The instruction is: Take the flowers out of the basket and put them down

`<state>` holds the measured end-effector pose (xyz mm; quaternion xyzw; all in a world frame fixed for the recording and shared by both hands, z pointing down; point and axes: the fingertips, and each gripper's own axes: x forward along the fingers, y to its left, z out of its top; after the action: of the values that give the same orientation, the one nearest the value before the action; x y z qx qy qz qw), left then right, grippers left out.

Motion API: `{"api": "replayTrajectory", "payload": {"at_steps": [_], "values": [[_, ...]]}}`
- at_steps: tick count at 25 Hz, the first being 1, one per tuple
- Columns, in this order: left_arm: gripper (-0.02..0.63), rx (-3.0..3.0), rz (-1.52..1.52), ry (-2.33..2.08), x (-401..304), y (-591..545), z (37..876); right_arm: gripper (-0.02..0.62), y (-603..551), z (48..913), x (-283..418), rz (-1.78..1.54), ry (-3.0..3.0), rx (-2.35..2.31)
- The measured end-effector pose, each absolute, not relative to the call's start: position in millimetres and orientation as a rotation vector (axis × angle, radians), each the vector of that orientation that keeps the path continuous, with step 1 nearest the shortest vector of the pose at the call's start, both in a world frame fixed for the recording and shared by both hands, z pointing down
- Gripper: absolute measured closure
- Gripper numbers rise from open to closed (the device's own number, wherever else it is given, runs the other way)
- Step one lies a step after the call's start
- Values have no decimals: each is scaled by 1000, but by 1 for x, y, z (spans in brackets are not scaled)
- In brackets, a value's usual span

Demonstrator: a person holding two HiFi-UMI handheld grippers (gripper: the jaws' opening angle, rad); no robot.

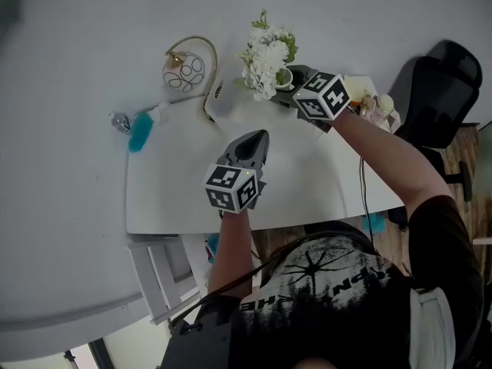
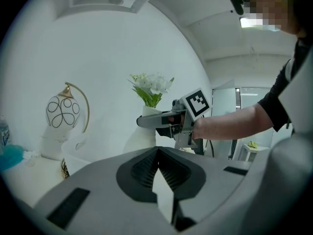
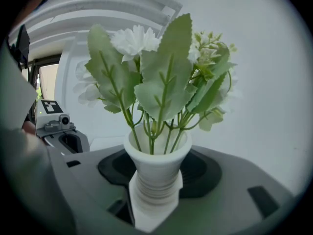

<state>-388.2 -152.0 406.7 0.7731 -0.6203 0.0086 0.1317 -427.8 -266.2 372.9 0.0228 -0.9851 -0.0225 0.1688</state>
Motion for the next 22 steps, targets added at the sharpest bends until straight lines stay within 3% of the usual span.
{"api": "replayTrajectory", "payload": {"at_steps": [6,16,22], "values": [[595,2314,58,-1742,-344,-162,392,350,-273,333,-377,-32,-2842,135],[595,2438,30,-1614,-338,-153,392,350,-259,306,-358,-67,-2835,279],[595,2502,73,-1554,-273,-172,378,350,-275,290,-287,-42,-2864,356]]}}
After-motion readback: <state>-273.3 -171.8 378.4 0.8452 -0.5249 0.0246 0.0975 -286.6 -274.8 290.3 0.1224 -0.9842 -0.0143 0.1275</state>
